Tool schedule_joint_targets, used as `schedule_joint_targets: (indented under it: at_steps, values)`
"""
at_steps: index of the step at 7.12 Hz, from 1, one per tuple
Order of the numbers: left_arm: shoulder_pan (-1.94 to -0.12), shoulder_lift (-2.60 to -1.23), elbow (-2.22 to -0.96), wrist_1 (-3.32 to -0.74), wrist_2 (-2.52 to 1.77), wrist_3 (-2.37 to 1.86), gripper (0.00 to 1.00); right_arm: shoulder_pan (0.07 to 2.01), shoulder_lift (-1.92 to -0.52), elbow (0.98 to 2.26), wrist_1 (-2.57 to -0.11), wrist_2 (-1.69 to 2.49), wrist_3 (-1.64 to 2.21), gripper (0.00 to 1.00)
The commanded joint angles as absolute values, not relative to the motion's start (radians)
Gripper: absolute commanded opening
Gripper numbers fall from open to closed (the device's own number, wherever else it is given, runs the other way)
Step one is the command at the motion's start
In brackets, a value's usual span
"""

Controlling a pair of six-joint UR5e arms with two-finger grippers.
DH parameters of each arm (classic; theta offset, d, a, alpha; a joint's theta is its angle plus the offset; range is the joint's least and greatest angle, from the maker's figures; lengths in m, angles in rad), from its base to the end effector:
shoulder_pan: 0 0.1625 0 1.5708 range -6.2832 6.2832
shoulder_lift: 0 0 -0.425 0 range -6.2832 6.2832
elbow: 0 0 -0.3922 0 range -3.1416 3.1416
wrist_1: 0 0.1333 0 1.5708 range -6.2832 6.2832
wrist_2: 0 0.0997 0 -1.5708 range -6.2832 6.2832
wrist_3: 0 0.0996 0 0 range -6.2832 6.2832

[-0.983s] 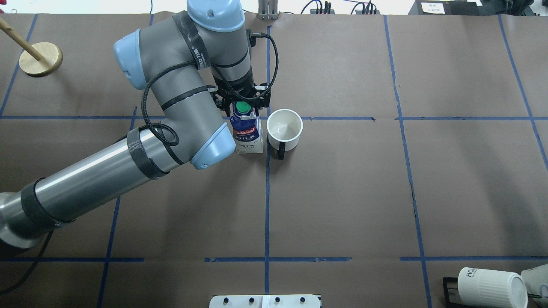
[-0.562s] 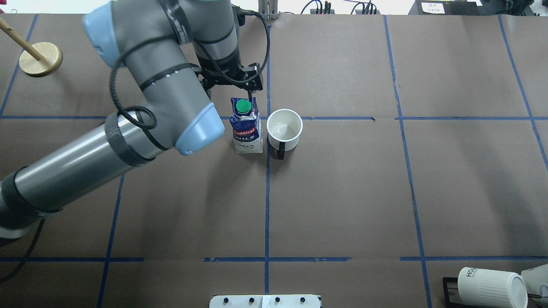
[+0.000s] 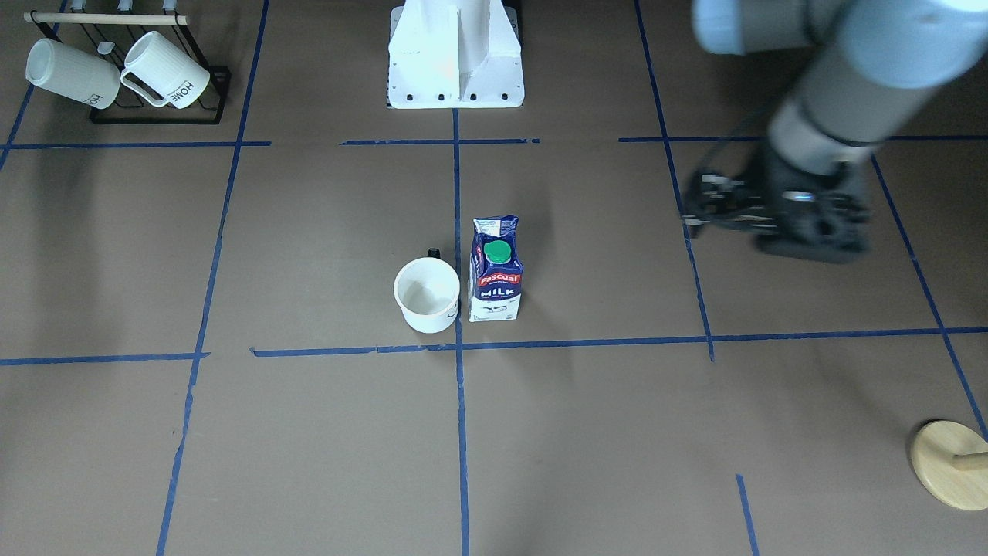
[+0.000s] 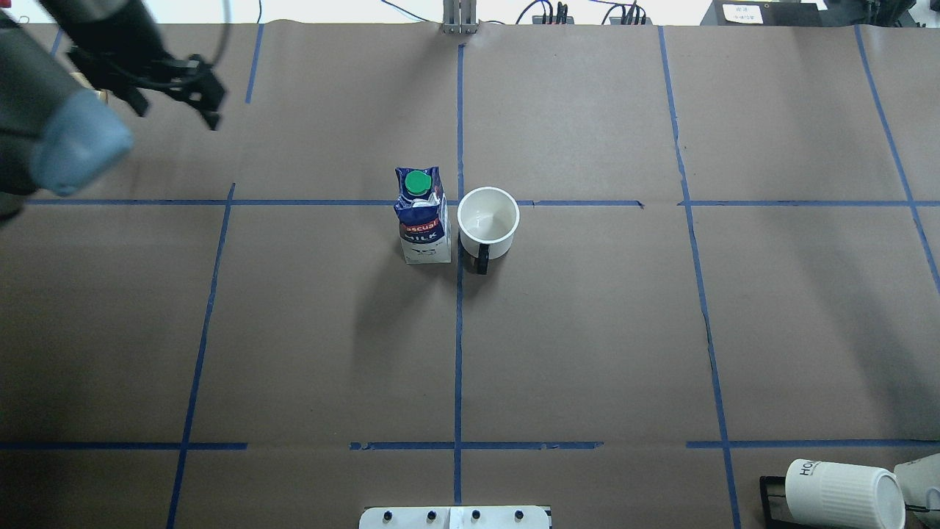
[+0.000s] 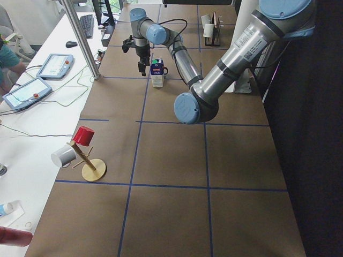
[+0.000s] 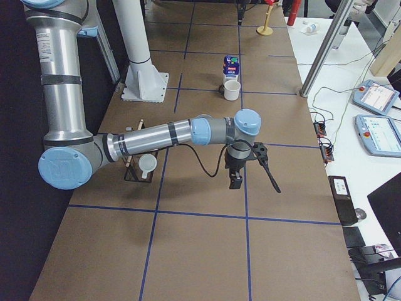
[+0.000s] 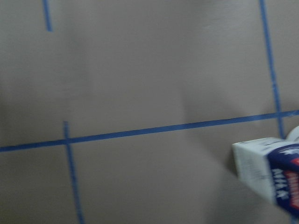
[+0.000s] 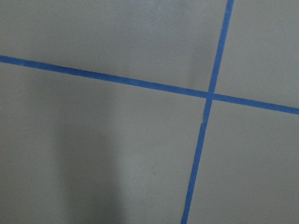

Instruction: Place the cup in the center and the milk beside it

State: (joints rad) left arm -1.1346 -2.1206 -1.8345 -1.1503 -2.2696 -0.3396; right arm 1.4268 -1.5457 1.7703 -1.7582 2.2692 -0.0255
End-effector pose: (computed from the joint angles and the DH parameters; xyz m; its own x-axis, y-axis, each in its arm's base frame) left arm 0.1962 -0.5847 0.2721 0.6862 0.2366 -0.6879 -0.1715 0.9716 0.1631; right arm -0.0026 -0.5003 0.5725 0.7506 -0.1587 0.6414 0.1626 0.9852 0.0536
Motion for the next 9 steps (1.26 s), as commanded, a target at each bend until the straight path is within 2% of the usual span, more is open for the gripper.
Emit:
schedule_joint_targets:
  at_steps: [1,3,6,9]
  values:
    - [-1.341,-1.897,-1.835,-1.158,-2.318,0.048,1.00,1.482,-1.639,1.778,-1.705,2.270,-0.028,1.00]
    - [-1.469,-1.720,-1.832,-1.198,-2.347,0.179,1.00,1.523,-1.693,1.784,-1.680,2.308,-0.029,1.00]
    - [-1.543,-1.502,-1.734,-1.434,-2.384,0.233,1.00,1.523,-1.697,1.796,-1.680,2.309,-0.018,1.00]
    - [-1.545,-1.457,-1.695,-1.445,-2.382,0.229,1.00,1.522,-1.695,1.795,-1.680,2.309,-0.018,1.00]
